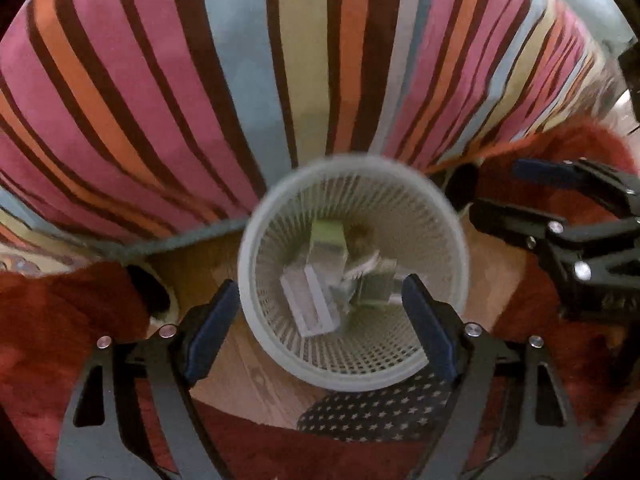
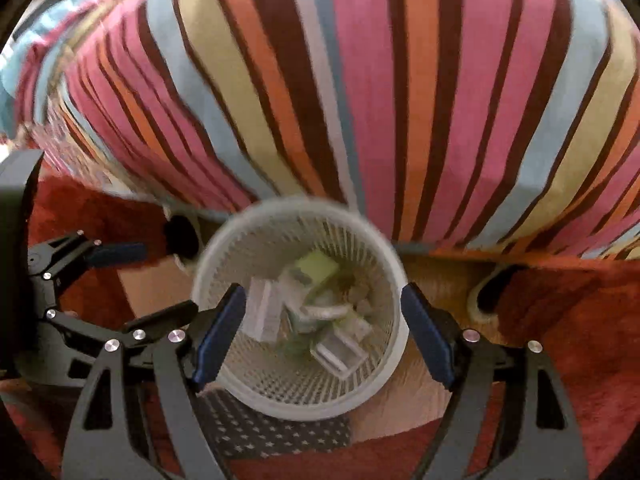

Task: Collect trash
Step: 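Move both grippers back over the items on the bed, then grasp the green yuzhu tissue pack with the left gripper while the right gripper grasps the pink card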

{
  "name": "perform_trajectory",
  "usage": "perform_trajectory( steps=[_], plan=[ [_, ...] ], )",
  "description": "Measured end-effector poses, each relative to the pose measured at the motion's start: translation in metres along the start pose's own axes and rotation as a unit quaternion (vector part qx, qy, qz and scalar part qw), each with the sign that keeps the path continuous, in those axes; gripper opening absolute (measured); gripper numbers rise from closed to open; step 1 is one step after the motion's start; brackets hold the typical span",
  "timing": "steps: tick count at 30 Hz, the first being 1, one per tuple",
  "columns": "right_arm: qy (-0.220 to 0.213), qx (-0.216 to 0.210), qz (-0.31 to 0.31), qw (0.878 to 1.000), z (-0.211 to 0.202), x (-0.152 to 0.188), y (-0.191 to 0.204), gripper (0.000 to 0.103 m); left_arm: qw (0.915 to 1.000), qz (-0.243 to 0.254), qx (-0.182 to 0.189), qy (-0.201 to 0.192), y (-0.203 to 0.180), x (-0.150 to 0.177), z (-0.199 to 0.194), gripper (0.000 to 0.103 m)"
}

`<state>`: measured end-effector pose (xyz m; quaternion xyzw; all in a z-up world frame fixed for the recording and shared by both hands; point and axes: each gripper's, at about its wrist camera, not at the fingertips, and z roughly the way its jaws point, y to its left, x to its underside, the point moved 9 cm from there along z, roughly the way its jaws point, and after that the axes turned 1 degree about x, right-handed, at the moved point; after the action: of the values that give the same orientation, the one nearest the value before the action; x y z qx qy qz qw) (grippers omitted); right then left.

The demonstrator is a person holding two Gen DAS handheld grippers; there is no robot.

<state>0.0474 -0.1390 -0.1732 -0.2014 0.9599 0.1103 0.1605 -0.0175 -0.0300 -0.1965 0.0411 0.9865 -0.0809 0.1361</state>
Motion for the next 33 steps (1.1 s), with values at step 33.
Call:
perform_trajectory(
  steps=[33],
  plan=[
    [-0.180, 0.136, 0.113, 0.968, -0.007, -0.471, -0.117, 0.089, 0.9783, 0.062, 0.025, -0.196, 0.036, -0.457, -0.045, 0.081]
  ],
)
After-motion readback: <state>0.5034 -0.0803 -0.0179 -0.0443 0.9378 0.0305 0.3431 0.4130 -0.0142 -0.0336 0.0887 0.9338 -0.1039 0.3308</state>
